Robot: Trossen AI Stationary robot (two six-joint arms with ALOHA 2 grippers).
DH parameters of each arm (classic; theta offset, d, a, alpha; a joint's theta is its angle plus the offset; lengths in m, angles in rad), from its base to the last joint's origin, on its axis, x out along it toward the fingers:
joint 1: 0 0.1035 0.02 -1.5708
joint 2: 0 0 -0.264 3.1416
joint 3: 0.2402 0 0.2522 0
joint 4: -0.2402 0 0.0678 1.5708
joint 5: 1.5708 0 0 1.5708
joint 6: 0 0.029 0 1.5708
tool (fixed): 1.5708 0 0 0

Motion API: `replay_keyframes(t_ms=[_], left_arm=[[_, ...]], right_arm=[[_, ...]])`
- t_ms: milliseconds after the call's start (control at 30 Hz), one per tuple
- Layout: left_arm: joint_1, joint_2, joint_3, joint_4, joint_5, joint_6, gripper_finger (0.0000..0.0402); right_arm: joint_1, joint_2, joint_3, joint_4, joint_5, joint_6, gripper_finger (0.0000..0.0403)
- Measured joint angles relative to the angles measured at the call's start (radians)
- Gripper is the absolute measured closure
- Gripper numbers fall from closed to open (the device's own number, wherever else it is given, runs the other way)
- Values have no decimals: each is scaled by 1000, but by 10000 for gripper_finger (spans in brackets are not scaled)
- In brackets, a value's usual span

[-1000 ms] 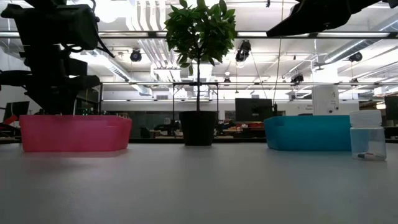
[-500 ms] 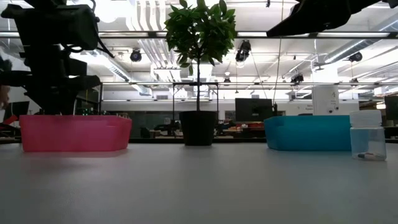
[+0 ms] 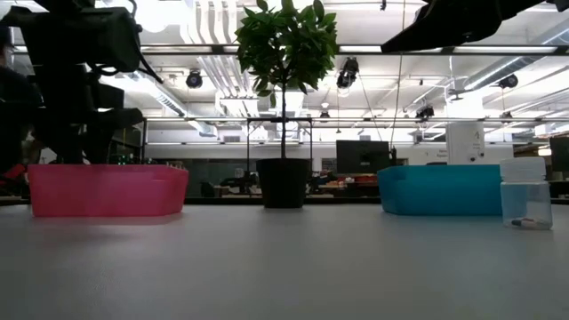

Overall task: Pick and place medicine bottles into bin by pill shape (circle, oval)
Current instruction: Put the blue tablet bottle into the red bin, then put the transparent capsule bottle into the blue bin

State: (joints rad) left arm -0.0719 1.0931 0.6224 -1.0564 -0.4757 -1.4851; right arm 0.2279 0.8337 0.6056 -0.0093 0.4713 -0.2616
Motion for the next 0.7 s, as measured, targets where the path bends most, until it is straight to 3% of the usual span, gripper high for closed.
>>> replay_keyframes(t_ms=[700], left_arm=[[0,-3,109,-107,38,137,242]], right_arm=[[0,0,0,0,0,0,225]])
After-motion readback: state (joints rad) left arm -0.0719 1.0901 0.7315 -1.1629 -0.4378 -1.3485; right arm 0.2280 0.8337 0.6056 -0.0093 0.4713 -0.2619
